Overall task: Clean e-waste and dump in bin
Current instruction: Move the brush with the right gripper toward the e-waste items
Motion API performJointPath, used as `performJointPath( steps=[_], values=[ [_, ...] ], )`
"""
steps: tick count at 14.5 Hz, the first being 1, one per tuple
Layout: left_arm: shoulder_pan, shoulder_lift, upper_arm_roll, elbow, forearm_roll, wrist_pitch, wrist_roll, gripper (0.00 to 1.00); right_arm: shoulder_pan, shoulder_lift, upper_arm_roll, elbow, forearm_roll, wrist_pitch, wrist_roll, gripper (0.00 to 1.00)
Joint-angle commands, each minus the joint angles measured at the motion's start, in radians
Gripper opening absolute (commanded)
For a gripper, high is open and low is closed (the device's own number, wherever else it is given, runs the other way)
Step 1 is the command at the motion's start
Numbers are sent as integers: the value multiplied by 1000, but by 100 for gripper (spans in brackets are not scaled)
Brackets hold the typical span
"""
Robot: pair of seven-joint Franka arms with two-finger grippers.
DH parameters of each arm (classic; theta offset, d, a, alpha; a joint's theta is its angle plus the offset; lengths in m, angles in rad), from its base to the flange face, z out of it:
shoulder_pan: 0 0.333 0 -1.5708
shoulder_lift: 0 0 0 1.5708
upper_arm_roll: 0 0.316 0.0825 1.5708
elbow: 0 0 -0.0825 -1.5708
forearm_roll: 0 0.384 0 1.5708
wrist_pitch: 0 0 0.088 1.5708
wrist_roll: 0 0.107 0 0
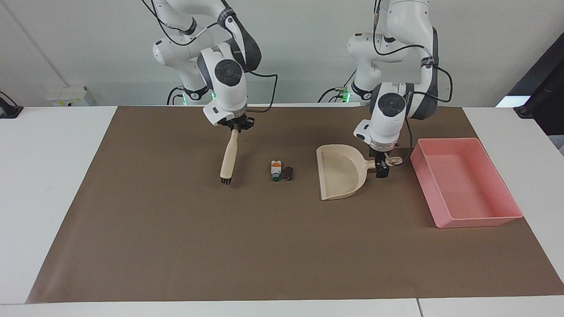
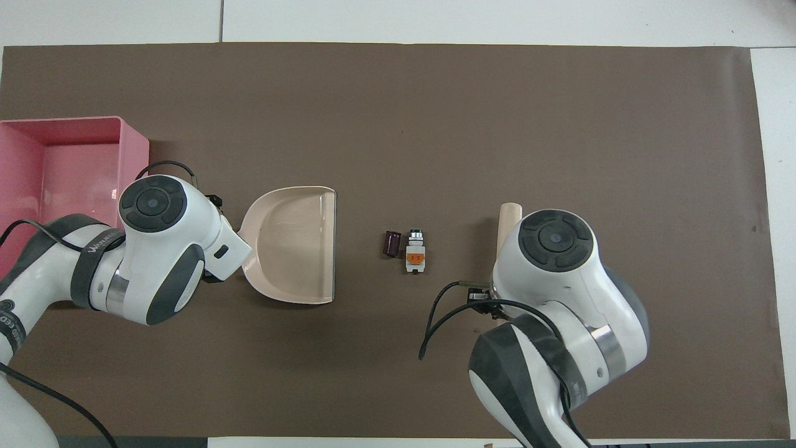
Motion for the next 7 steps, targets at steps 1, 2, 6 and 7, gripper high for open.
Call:
performJointPath(
  steps=[1,2,6,7],
  values=[
    [-18,-29,3,-12,16,-18,12,95,38,11,-7,7,41,11,11,0],
    [-21,-29,3,-13,16,-18,12,92,62,24,-7,7,53,30,29,0],
    [-23,-29,3,-13,16,-18,12,37,99,57,-7,12,68,59,50,0],
    [-23,-29,3,-12,16,-18,12,20,99,57,-7,12,68,64,50,0]
  ],
)
